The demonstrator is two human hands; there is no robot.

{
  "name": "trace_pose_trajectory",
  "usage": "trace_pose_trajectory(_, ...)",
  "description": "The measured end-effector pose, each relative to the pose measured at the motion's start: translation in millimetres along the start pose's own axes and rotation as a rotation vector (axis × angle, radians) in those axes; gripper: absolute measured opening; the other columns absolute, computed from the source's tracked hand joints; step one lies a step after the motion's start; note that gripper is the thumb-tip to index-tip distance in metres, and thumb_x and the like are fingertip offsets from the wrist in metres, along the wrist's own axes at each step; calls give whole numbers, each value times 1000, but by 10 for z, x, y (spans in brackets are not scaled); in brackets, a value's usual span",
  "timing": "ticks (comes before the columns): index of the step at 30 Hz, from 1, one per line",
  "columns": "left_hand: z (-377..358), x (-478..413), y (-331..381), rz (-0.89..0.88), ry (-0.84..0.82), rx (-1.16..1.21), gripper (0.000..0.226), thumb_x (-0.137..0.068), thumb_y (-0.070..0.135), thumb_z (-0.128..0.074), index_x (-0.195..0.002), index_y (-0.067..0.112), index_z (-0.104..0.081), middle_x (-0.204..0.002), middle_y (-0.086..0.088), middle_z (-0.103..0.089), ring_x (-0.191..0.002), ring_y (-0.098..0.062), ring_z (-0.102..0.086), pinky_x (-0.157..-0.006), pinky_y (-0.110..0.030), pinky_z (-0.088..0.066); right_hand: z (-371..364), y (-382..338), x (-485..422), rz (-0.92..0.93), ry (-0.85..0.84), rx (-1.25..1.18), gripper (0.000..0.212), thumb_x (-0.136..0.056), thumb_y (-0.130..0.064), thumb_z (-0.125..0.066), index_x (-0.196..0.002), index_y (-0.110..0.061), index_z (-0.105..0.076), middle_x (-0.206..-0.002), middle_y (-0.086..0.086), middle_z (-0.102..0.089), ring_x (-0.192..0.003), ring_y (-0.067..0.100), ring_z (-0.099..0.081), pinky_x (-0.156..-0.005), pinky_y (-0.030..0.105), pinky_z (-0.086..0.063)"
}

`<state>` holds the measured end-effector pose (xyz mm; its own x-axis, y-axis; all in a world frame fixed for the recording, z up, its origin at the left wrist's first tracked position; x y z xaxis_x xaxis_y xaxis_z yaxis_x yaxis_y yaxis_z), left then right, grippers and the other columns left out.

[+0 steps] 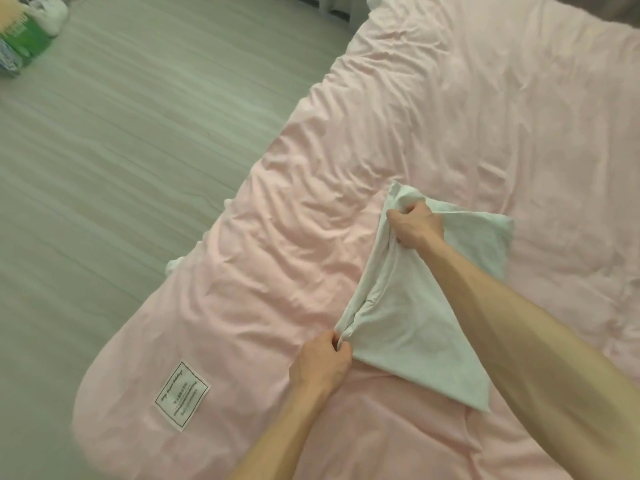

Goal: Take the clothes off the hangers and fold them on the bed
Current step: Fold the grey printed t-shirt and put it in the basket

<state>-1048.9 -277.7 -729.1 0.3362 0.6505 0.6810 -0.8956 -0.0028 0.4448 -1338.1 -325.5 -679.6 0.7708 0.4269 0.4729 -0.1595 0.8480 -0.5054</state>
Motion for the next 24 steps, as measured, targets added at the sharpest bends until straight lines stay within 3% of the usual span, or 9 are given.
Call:
trace_pose_trajectory(2, 9, -11, 31, -17, -16, -36, 18, -88, 39, -44, -97, 26, -53, -98, 5, -65, -96, -24, -61, -77, -35, -46, 29, 3, 56, 24, 19, -160, 42, -81, -47, -59, -115, -21, -60, -112, 1, -70, -103, 23, -66, -95, 36, -51)
trace_pose_trajectory(4, 50, 8, 80, -32, 0, -17, 17, -89, 34, -44, -103, 26, -49, -106, 5, -60, -101, -25, -58, -79, -36, -43, 120, 63, 182, 44, 83, -304, 25, -82, -42, -62, -102, -26, -63, -105, -4, -72, -98, 17, -68, -93, 38, -54)
trace_pose_trajectory(7, 180, 17, 207, -66, 80, 36, 23, -90, 29, -47, -113, 25, -49, -114, 3, -55, -108, -26, -56, -89, -38, -44, 231, 365, 377, 28, 148, -319, 10, -85, -37, -61, -92, -29, -62, -97, -6, -71, -95, 17, -69, -91, 39, -54)
trace_pose_trajectory(14, 175, -385, 793, -184, -56, 131, 41, -92, 39, -51, -129, 24, -51, -118, 3, -58, -115, -19, -54, -97, -38, -44, 103, 1201, 678, -74, 123, -247, 19, -94, -26, -60, -110, -18, -64, -98, -6, -65, -94, 16, -62, -80, 24, -39)
trace_pose_trajectory(19, 227, -750, 1269, -246, -77, 79, 39, -90, 39, -53, -126, 23, -51, -115, -2, -62, -104, -24, -60, -89, -40, -50, 195, 1549, 689, -109, 175, -319, 14, -94, -23, -60, -107, -20, -63, -96, -7, -64, -93, 17, -63, -79, 24, -39)
trace_pose_trajectory(24, 316, -1046, 1714, -264, -55, 116, 42, -95, 46, -51, -130, 24, -53, -119, 3, -65, -108, -23, -61, -96, -45, -50, 535, 1817, 473, -141, 260, -311, 22, -91, -19, -63, -112, -14, -63, -101, 1, -66, -95, 20, -62, -80, 26, -41)
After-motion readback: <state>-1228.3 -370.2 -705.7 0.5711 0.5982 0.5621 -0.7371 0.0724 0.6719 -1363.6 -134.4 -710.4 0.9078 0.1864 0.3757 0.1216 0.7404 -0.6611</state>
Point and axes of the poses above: each hand's wrist, its own x-axis away from the middle knuckle, its own z-axis out of the back of the hand, y = z × x, the point moved 6 cm from there along -x, towards the middle knuckle
